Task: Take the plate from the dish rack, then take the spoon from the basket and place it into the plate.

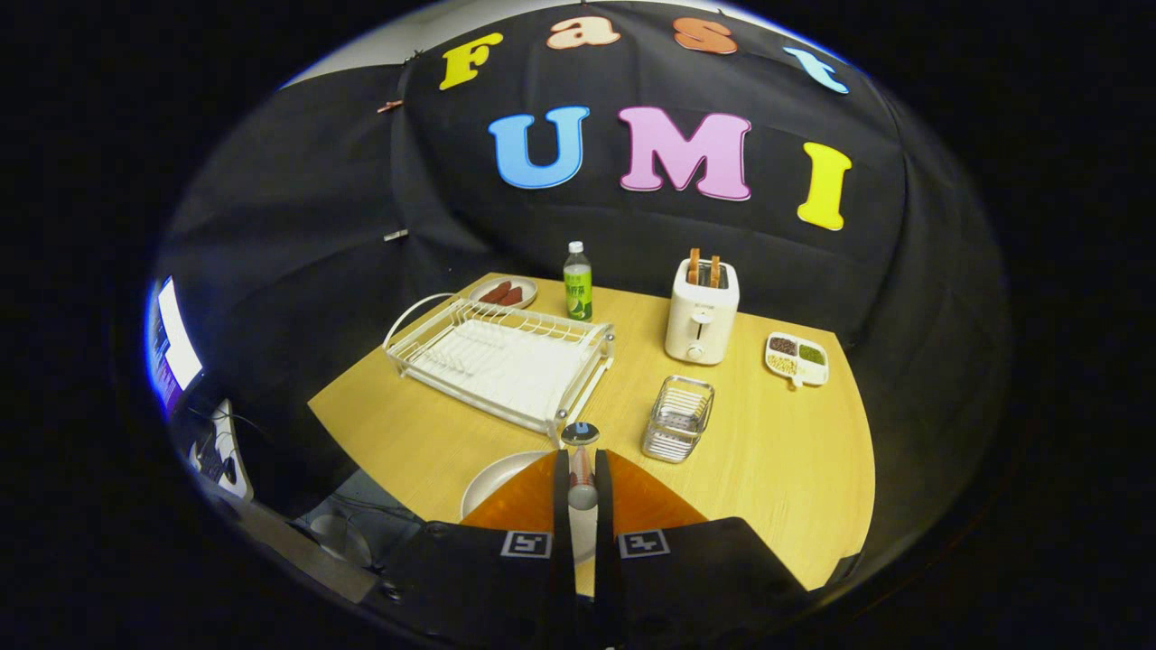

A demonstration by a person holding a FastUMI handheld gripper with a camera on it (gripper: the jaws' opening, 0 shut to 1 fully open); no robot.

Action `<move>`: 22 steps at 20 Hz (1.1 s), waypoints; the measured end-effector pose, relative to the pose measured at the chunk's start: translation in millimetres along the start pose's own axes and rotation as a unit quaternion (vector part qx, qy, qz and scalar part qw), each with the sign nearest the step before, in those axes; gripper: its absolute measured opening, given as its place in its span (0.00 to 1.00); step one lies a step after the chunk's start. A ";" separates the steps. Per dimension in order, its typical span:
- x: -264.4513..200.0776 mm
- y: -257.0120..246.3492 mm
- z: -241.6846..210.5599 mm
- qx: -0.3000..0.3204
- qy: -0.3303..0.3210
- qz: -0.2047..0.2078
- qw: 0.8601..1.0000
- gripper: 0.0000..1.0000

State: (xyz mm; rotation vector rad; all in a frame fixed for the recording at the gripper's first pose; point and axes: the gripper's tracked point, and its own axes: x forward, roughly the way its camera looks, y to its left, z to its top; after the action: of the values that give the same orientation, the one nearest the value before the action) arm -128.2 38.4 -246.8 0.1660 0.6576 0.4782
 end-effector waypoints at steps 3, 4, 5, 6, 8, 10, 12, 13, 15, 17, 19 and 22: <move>11.9 11.1 -21.0 0.004 0.022 0.005 1.000 0.12; 16.5 12.2 -31.1 0.005 0.034 0.006 0.999 0.12; 20.5 13.9 -41.7 0.005 0.046 0.006 0.999 0.12; 25.2 14.8 -49.6 0.006 0.054 0.007 0.998 0.12; 32.7 18.6 -61.3 0.013 0.065 0.011 0.998 0.12; 41.4 20.0 -69.9 0.021 0.074 0.014 0.997 0.12; 47.6 21.1 -74.9 0.023 0.078 0.013 0.997 0.12; 52.3 21.3 -76.1 0.024 0.079 0.013 0.996 0.12; 58.3 23.5 -84.6 0.025 0.089 0.013 0.996 0.12; 66.0 25.8 -88.3 0.027 0.093 0.015 0.995 0.12; 71.2 28.2 -93.3 0.031 0.098 0.015 0.995 0.12; 75.5 27.5 -110.9 0.018 0.123 0.013 0.992 0.15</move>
State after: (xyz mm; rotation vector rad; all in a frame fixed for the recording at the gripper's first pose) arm -155.5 98.5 -366.8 0.1508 0.9068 0.5158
